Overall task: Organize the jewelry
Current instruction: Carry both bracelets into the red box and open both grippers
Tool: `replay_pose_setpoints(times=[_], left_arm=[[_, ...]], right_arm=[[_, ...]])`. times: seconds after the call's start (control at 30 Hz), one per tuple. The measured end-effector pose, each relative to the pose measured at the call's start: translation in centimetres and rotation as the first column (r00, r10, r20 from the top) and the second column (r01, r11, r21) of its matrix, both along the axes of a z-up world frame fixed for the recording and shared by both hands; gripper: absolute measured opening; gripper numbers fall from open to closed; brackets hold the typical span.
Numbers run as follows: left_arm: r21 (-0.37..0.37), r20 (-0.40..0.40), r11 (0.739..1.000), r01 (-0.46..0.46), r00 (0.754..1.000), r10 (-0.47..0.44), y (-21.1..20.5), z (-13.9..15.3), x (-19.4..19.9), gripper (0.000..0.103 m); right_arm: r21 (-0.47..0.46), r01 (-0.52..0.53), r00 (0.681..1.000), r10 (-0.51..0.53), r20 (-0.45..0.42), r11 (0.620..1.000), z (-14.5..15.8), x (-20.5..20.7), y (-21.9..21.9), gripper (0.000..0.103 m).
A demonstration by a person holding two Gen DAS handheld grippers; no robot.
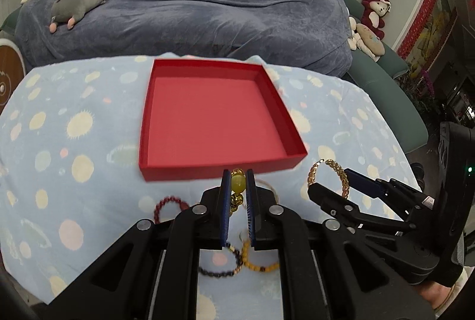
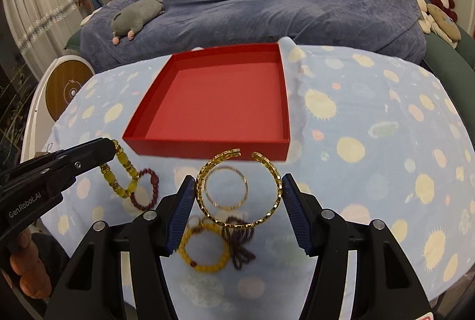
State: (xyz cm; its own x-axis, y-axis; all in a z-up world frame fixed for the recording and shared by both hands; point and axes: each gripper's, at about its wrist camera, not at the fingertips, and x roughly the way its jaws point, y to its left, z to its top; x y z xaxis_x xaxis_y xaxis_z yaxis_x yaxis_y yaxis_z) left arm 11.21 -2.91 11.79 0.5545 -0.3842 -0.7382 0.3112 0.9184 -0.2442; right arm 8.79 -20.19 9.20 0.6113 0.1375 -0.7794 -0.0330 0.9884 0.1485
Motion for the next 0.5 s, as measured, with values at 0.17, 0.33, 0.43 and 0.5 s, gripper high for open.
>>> replay_pose_setpoints(times=[0.17, 0.33, 0.43, 0.5], left_arm=[[-0.058, 0.028, 0.998, 0.003, 1.0, -0.002, -0.8, 1.9, 7.0, 0.009], [-0.053, 0.015, 0.999, -0.013, 1.0, 0.014, -1.6, 0.8, 14.2, 0.009], [-0.04, -0.017, 0.999, -0.031, 0.999, 0.03, -1.7, -1.1, 17.8, 0.009], [-0.037, -0.044, 0.998, -0.044, 0.998, 0.042, -1.5, -2.5, 19.7, 0.009]], right_arm=[[0.013, -0.013, 1.0, 0.012, 0.029, 1.0, 1.7, 7.2, -0.3, 0.057], [0.012, -0.021, 1.0, 0.021, -0.001, 1.0, 0.6, 14.6, -0.1, 0.057], [0.0, -0.026, 0.999, 0.026, -0.032, 1.0, -1.1, 18.0, 0.2, 0.058], [-0.004, -0.027, 0.998, 0.026, -0.06, 1.0, -2.4, 20.0, 0.3, 0.058]])
